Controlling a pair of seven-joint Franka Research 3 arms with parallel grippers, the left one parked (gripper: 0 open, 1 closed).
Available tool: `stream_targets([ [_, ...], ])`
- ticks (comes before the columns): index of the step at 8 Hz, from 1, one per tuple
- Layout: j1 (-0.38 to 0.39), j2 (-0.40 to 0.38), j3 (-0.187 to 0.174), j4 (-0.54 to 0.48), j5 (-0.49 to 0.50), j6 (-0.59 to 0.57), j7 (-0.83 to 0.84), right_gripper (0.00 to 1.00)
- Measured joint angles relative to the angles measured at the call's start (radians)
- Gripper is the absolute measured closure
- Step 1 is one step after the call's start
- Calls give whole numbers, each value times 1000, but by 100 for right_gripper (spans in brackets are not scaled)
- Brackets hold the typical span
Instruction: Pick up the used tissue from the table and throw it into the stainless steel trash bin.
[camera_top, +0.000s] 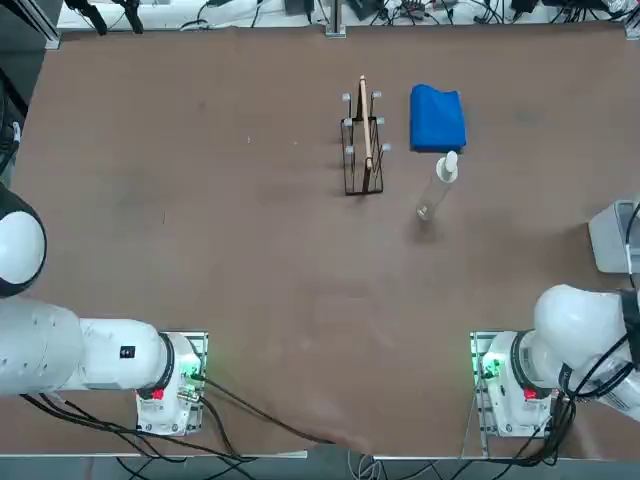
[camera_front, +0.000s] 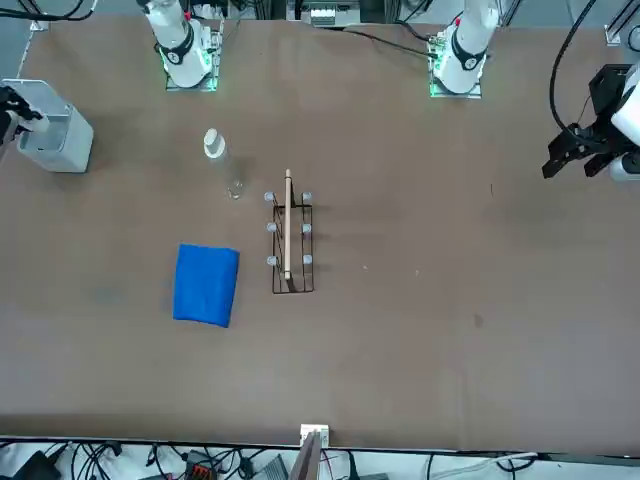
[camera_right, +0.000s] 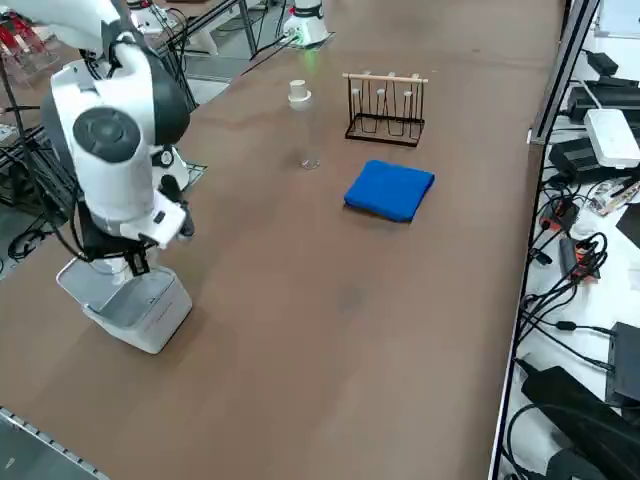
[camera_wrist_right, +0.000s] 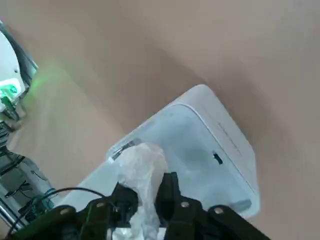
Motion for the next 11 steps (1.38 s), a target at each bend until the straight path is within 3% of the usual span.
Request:
stream_targets([
  [1,-26,19,0,-8,0,32,-8,71],
  [5,-43,33,9,31,0,83,-17,7],
  [6,-41,23,20,65,11,77,-19,0],
  [8,1,-4,74,207,142,-25,-18,0],
  [11,195,-23,107,422,253,-126,201,0],
])
